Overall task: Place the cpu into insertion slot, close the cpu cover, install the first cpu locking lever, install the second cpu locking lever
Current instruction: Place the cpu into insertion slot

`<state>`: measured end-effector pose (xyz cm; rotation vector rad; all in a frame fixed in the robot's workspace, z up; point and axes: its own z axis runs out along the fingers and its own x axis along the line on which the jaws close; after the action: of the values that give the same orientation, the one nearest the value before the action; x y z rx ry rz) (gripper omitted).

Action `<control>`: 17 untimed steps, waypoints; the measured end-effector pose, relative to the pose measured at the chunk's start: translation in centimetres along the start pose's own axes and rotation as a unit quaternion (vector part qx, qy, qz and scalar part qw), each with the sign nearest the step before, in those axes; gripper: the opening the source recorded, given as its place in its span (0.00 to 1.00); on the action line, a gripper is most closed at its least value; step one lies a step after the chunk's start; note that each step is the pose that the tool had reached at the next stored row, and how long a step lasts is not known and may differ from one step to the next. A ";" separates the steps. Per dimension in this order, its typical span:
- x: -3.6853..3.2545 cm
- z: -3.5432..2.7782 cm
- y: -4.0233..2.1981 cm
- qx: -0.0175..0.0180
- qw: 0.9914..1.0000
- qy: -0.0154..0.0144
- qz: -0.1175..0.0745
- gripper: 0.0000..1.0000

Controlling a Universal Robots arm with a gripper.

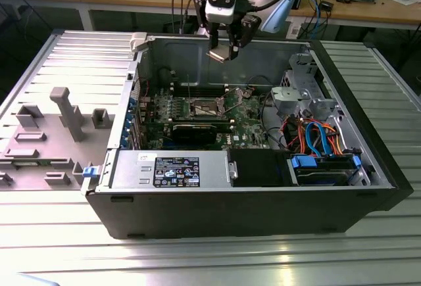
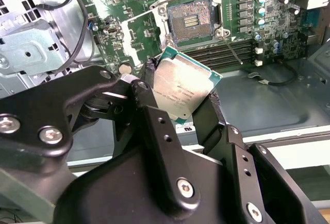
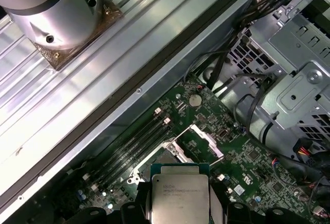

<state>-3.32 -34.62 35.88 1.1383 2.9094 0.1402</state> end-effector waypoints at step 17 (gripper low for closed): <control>0.00 0.00 0.00 0.000 1.000 -0.001 0.014 0.54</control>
<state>-3.32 -34.62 35.88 1.1791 2.8917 0.1398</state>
